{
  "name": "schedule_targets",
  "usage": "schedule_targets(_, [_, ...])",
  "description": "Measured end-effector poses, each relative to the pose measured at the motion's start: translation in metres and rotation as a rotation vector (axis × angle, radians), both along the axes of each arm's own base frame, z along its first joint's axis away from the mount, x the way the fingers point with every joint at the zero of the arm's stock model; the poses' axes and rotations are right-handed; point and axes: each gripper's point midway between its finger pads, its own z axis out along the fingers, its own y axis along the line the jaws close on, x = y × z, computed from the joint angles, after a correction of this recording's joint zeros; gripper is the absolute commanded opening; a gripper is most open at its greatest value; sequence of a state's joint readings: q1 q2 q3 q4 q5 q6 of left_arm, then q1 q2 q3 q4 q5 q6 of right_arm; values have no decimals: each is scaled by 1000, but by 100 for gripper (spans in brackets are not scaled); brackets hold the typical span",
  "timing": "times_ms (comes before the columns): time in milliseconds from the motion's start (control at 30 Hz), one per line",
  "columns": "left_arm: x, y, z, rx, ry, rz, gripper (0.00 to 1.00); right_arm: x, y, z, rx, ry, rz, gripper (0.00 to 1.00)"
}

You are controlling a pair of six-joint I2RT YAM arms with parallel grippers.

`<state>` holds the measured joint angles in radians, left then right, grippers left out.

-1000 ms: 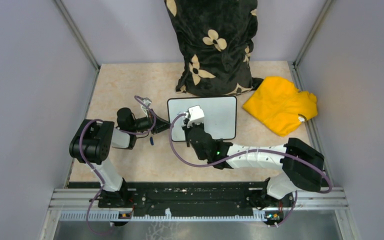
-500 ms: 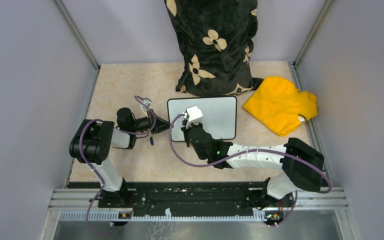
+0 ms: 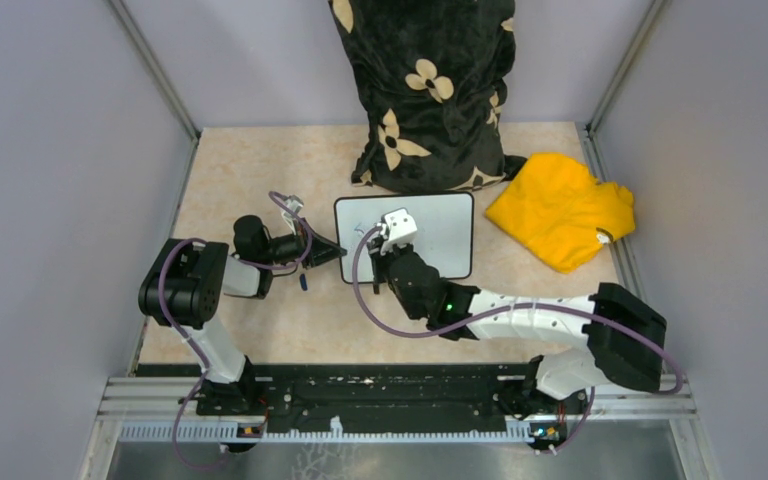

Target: Write a sentence on the whiteboard

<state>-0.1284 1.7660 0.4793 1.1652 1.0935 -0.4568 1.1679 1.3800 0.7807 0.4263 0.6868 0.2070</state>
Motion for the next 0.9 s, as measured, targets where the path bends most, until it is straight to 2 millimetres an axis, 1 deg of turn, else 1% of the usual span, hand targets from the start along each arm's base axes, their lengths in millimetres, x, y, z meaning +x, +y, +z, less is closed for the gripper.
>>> schedule_targets(100, [0,0,0,0,1,0,0,0,-6,14,24,-21,-10,0])
schedule_targets(167, [0,0,0,0,0,0,0,2,-10,18,27,-28,-22,0])
schedule_targets(400, [0,0,0,0,0,0,0,10,-20,13,-1,-21,-57,0])
schedule_targets(633, [0,0,0,0,0,0,0,11,-18,8,-12,-16,-54,0])
schedule_targets(900, [0,0,0,0,0,-1,0,13,-16,-2,-35,-4,-51,0])
